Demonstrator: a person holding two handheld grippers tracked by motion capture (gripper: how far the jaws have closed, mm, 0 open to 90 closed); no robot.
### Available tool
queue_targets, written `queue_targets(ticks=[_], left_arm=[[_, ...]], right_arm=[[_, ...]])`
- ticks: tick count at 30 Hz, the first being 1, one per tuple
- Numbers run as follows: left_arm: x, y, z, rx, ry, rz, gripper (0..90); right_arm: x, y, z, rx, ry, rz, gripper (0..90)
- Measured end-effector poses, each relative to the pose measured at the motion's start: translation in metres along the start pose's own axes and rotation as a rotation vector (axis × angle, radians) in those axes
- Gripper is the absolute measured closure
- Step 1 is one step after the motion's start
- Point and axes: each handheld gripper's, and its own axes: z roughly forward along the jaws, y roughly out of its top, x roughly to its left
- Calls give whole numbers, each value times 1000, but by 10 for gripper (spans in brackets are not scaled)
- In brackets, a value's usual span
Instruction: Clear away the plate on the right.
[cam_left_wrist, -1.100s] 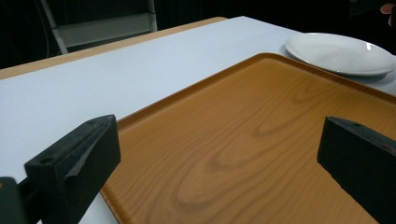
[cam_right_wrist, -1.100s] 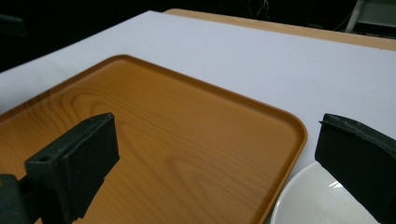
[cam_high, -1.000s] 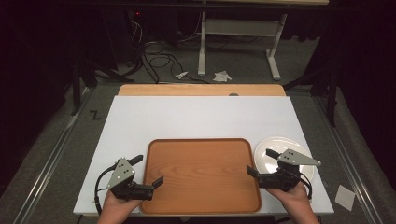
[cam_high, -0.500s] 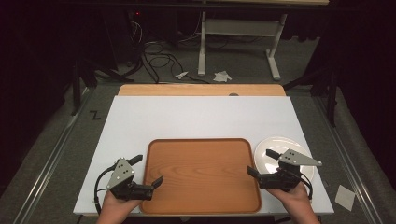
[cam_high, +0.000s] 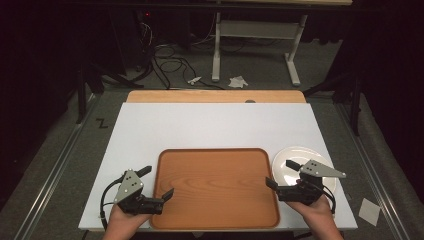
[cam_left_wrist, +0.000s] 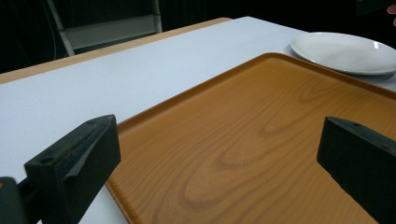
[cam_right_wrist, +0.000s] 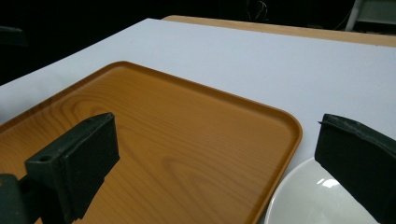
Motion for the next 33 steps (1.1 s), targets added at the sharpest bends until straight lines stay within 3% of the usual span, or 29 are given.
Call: queue_targets(ticks=[33], left_arm=[[10, -1, -8, -18, 18, -12, 2]], right_arm=[[-30, -3, -16, -11, -110, 35, 7]])
